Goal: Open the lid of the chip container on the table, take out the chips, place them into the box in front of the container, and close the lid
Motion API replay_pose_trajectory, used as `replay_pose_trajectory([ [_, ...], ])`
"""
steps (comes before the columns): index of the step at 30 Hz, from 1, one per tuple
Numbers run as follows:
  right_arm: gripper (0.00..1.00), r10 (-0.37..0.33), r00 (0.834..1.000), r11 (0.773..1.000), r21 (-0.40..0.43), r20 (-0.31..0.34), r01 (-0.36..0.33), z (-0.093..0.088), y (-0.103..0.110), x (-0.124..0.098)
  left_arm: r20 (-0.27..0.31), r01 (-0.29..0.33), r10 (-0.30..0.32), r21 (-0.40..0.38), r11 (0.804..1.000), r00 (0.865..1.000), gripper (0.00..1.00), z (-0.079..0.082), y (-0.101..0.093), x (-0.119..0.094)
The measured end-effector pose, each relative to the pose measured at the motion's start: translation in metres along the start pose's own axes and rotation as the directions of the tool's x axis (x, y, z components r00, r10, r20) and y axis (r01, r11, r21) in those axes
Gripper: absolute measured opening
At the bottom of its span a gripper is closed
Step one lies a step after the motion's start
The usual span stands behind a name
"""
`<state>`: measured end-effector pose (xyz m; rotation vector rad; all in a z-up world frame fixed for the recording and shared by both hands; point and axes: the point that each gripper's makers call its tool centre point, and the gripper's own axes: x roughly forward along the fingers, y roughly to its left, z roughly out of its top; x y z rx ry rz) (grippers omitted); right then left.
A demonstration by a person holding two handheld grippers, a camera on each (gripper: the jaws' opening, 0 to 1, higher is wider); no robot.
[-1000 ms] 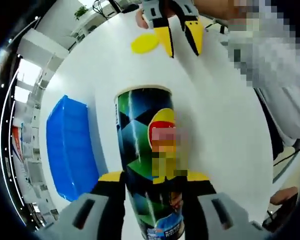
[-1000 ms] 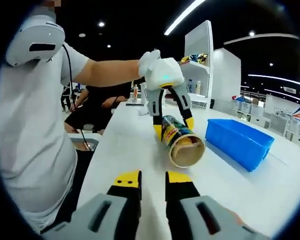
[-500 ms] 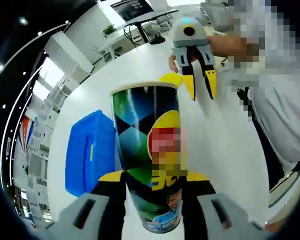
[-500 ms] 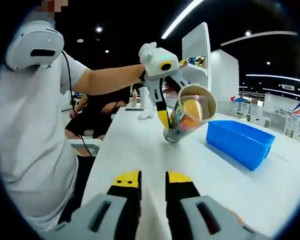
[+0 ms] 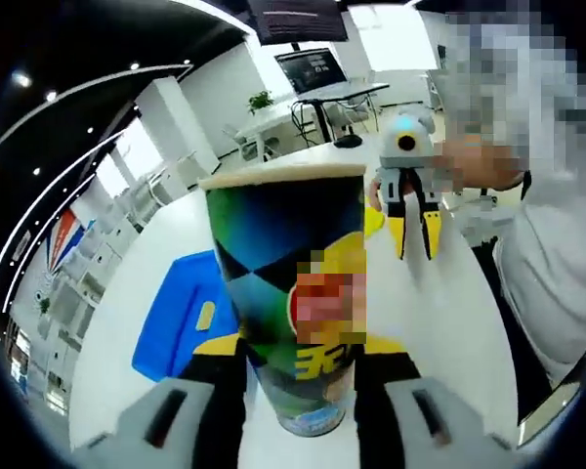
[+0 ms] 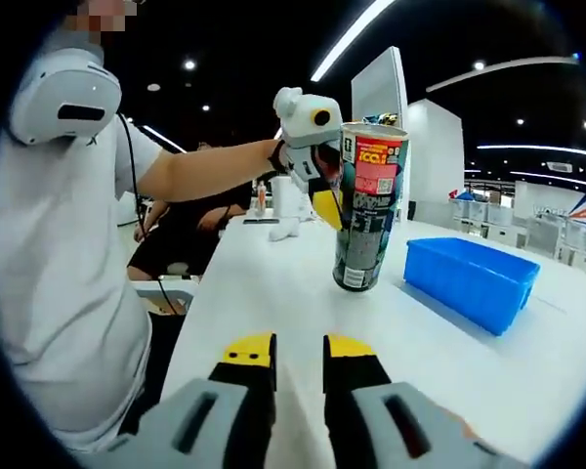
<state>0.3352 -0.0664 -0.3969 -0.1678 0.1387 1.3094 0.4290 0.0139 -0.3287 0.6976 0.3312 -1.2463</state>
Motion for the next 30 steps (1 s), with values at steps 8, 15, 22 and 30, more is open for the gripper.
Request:
replay_pose_trajectory([
  [8, 0.18, -0.002, 1.0, 1.0, 0.002, 0.004, 0.002, 0.001, -0.002, -0.001, 0.098, -0.014, 0.022, -0.078, 0.997, 0.995, 0.43, 0.005, 0.0, -0.001],
  [15, 0.18, -0.005, 1.0, 1.0, 0.003, -0.001, 0.005, 0.0, -0.003, -0.003, 0.203, -0.046, 0.07, -0.121, 0.992, 0.977, 0.43, 0.008, -0.005, -0.003],
  [22, 0.18, -0.005, 1.0, 1.0, 0.0, -0.005, 0.005, -0.001, -0.001, -0.002, 0.332, -0.043, 0.117, -0.222, 0.974, 0.936, 0.43, 0.007, 0.0, -0.012],
  [30, 0.18, -0.013, 1.0, 1.0, 0.008, -0.012, 0.013, -0.006, -0.005, -0.006, 0.392, -0.048, 0.153, -0.264, 0.963, 0.907, 0.43, 0.009, -0.01, -0.009],
])
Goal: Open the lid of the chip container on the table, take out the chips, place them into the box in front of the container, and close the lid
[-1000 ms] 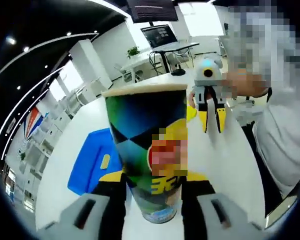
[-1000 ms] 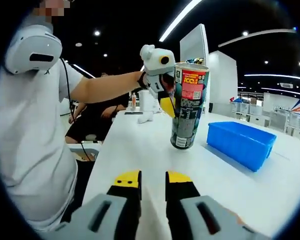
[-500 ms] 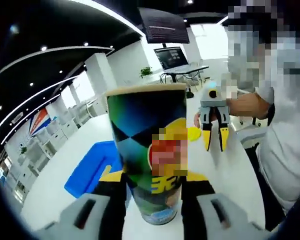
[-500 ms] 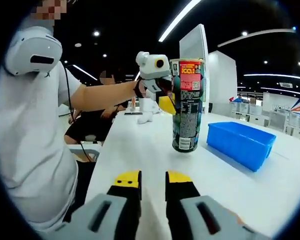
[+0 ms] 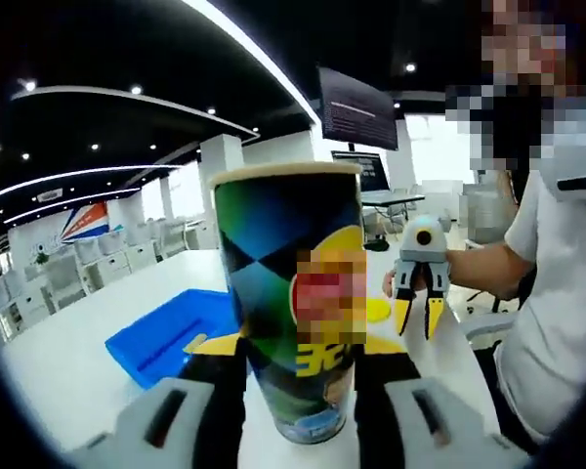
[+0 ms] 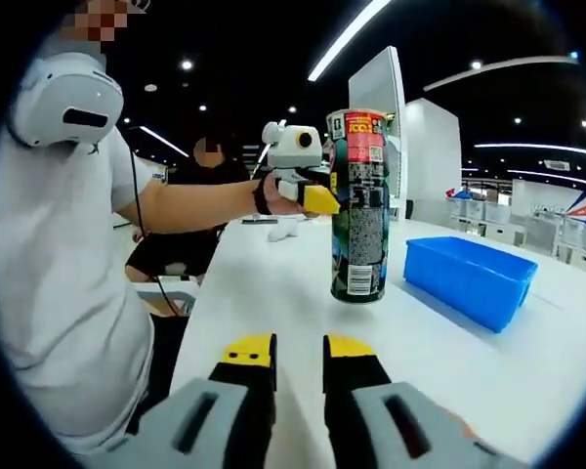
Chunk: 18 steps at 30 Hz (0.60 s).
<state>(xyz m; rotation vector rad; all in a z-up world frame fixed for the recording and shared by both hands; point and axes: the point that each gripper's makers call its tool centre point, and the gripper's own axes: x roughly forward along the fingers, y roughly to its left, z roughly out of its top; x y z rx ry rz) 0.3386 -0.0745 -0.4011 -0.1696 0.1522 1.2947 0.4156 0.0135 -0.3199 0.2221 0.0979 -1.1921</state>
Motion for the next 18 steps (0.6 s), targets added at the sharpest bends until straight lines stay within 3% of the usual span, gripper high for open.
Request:
replay_pose_trajectory([
  [13, 0.2, -0.005, 1.0, 1.0, 0.005, -0.002, 0.005, -0.002, 0.001, -0.005, -0.011, 0.05, -0.05, -0.015, 0.999, 0.999, 0.44, -0.017, -0.022, 0.015],
  [18, 0.2, -0.006, 1.0, 1.0, 0.01, -0.006, 0.006, -0.004, 0.001, -0.004, 0.012, 0.043, -0.042, -0.028, 0.999, 0.999, 0.44, -0.021, -0.018, 0.016],
])
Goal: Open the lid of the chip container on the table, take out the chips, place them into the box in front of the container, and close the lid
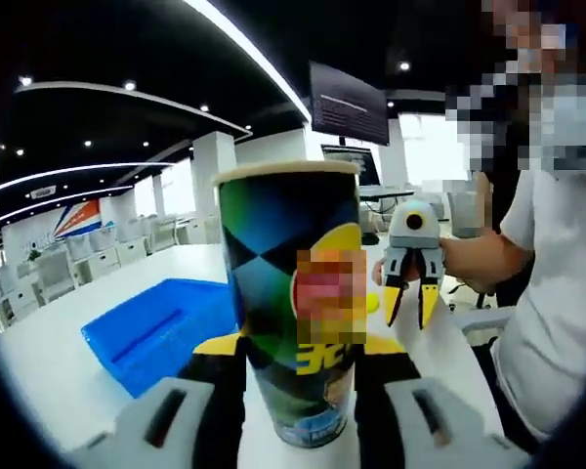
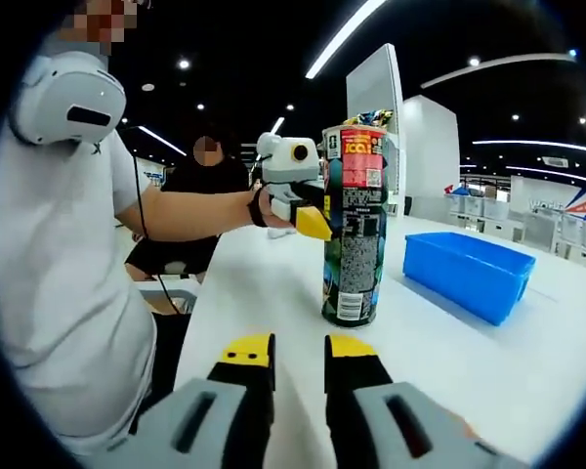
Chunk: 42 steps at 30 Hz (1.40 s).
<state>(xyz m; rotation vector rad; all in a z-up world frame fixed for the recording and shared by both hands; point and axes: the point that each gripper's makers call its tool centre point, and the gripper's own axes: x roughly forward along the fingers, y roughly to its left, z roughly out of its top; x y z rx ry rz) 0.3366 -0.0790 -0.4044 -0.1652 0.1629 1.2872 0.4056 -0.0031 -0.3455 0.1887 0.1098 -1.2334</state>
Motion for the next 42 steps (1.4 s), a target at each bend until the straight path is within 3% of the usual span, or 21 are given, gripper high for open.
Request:
replay_pose_trajectory([
  [10, 0.23, -0.038, 0.999, 0.999, 0.012, 0.015, 0.038, -0.001, -0.004, -0.007, 0.089, 0.03, -0.029, -0.014, 0.999, 0.996, 0.44, 0.0, -0.003, -0.002],
  [14, 0.25, -0.094, 0.995, 0.995, 0.026, 0.034, 0.093, 0.0, -0.011, -0.017, 0.107, 0.03, -0.029, -0.013, 0.999, 0.994, 0.44, 0.0, -0.004, -0.002],
  [16, 0.3, -0.162, 0.986, 0.987, 0.023, 0.024, 0.162, -0.002, -0.022, -0.026, 0.112, 0.03, -0.028, -0.01, 1.0, 0.993, 0.45, 0.001, -0.004, -0.002],
  [18, 0.34, -0.253, 0.967, 0.967, 0.02, 0.01, 0.253, -0.004, -0.038, -0.04, 0.116, 0.029, -0.028, -0.008, 1.0, 0.993, 0.45, 0.001, -0.004, -0.003],
  [20, 0.37, -0.363, 0.932, 0.932, 0.021, -0.022, 0.363, -0.012, -0.057, -0.058, 0.118, 0.028, -0.027, -0.005, 1.0, 0.993, 0.45, 0.0, -0.004, -0.003],
  [22, 0.44, -0.426, 0.905, 0.903, 0.055, -0.005, 0.426, -0.012, -0.066, -0.073, 0.124, 0.026, -0.025, -0.003, 1.0, 0.992, 0.45, 0.0, -0.004, -0.003],
  [26, 0.53, -0.49, 0.871, 0.864, 0.158, 0.042, 0.478, -0.011, -0.071, -0.095, 0.123, 0.023, -0.024, 0.01, 1.0, 0.992, 0.45, 0.0, -0.004, -0.003],
  [27, 0.57, -0.493, 0.869, 0.862, 0.159, 0.038, 0.482, -0.013, -0.072, -0.097, 0.12, 0.022, -0.024, 0.017, 1.0, 0.993, 0.45, 0.0, -0.005, -0.003],
  [28, 0.6, -0.528, 0.849, 0.84, 0.16, 0.023, 0.518, -0.018, -0.076, -0.102, 0.118, 0.021, -0.023, 0.019, 1.0, 0.993, 0.45, 0.0, -0.005, -0.003],
  [30, 0.6, -0.566, 0.824, 0.813, 0.156, -0.01, 0.561, -0.029, -0.082, -0.108, 0.113, 0.019, -0.022, 0.027, 0.999, 0.993, 0.45, 0.0, -0.006, -0.003],
  [32, 0.6, -0.592, 0.805, 0.789, 0.176, -0.04, 0.589, -0.039, -0.088, -0.109, 0.111, 0.016, -0.02, 0.031, 0.999, 0.994, 0.45, 0.0, -0.006, -0.003],
  [33, 0.61, -0.592, 0.804, 0.787, 0.175, -0.055, 0.592, -0.042, -0.088, -0.108, 0.11, 0.014, -0.017, 0.031, 0.999, 0.994, 0.45, -0.001, -0.006, -0.003],
  [35, 0.61, -0.617, 0.778, 0.764, 0.15, -0.119, 0.628, -0.054, -0.091, -0.109, 0.115, 0.012, -0.015, 0.027, 1.0, 0.993, 0.45, -0.001, -0.005, -0.003],
  [40, 0.58, -0.637, 0.76, 0.744, 0.154, -0.128, 0.65, -0.059, -0.095, -0.108, 0.12, 0.009, -0.013, 0.03, 1.0, 0.993, 0.45, -0.001, -0.005, -0.003],
  [42, 0.58, -0.625, 0.77, 0.754, 0.156, -0.127, 0.638, -0.059, -0.093, -0.104, 0.122, 0.01, -0.013, 0.03, 1.0, 0.992, 0.45, -0.001, -0.005, -0.003],
])
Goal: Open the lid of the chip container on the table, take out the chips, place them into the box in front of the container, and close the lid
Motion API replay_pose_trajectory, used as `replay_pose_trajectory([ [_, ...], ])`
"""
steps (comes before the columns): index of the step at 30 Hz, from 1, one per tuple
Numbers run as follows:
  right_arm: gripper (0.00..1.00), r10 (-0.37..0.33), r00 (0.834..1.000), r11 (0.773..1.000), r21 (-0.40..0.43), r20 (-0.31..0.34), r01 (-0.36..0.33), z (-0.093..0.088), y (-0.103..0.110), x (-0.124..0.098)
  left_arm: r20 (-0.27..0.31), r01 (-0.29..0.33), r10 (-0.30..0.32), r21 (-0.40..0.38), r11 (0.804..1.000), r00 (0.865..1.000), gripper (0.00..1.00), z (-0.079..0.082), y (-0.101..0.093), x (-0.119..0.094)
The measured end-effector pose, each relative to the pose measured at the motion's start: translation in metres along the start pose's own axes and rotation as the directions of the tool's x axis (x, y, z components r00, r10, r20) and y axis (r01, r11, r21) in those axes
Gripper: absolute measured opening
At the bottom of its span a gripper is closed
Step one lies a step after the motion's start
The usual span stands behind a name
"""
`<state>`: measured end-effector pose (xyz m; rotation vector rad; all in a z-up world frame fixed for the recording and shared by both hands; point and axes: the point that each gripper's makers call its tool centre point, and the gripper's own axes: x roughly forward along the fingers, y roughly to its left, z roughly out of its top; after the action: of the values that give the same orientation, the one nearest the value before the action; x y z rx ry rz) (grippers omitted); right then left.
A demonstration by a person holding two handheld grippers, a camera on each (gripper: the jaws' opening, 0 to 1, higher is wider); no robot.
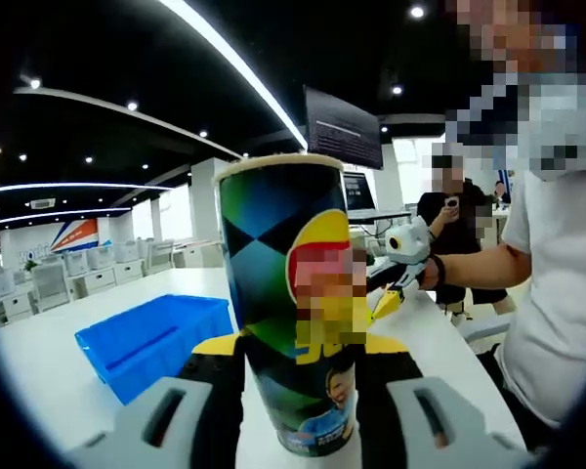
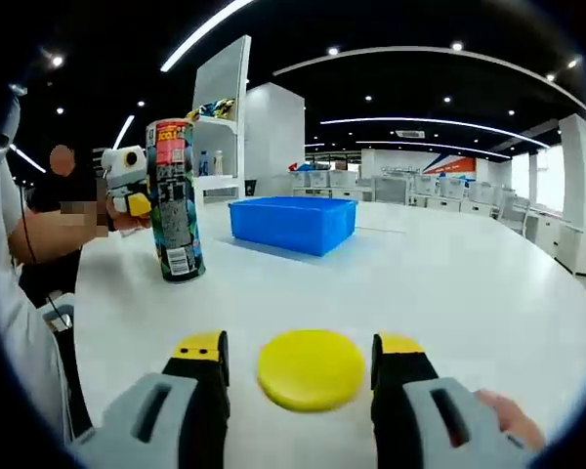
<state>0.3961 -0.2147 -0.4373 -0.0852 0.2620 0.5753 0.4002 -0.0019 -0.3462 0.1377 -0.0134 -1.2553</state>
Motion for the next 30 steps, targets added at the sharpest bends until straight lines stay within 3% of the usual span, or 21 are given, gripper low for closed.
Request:
replay_pose_trajectory([
  [2, 0.58, -0.023, 0.999, 0.999, -0.042, -0.045, 0.021, -0.008, -0.003, 0.001, 0.004, 0.0, 0.0, 0.0, 1.0, 1.0, 0.45, 0.0, 0.0, 0.0],
  [8, 0.6, -0.008, 0.999, 1.0, -0.006, -0.049, 0.008, -0.014, -0.002, 0.005, 0.012, -0.001, 0.001, 0.001, 1.0, 1.0, 0.45, 0.0, 0.001, 0.0],
  [15, 0.55, -0.017, 0.997, 0.999, -0.035, -0.08, 0.014, -0.021, -0.003, 0.007, 0.004, -0.003, 0.003, 0.031, 1.0, 1.0, 0.46, 0.0, 0.0, 0.0],
  [19, 0.46, -0.029, 0.997, 0.999, -0.03, -0.071, 0.027, -0.019, -0.009, 0.007, 0.005, -0.005, 0.005, 0.03, 1.0, 1.0, 0.46, -0.001, 0.001, 0.0],
  [30, 0.46, -0.012, 0.998, 0.999, -0.032, -0.068, 0.01, -0.017, -0.006, 0.007, 0.005, -0.002, 0.002, 0.042, 0.999, 1.0, 0.46, -0.002, 0.0, 0.001],
])
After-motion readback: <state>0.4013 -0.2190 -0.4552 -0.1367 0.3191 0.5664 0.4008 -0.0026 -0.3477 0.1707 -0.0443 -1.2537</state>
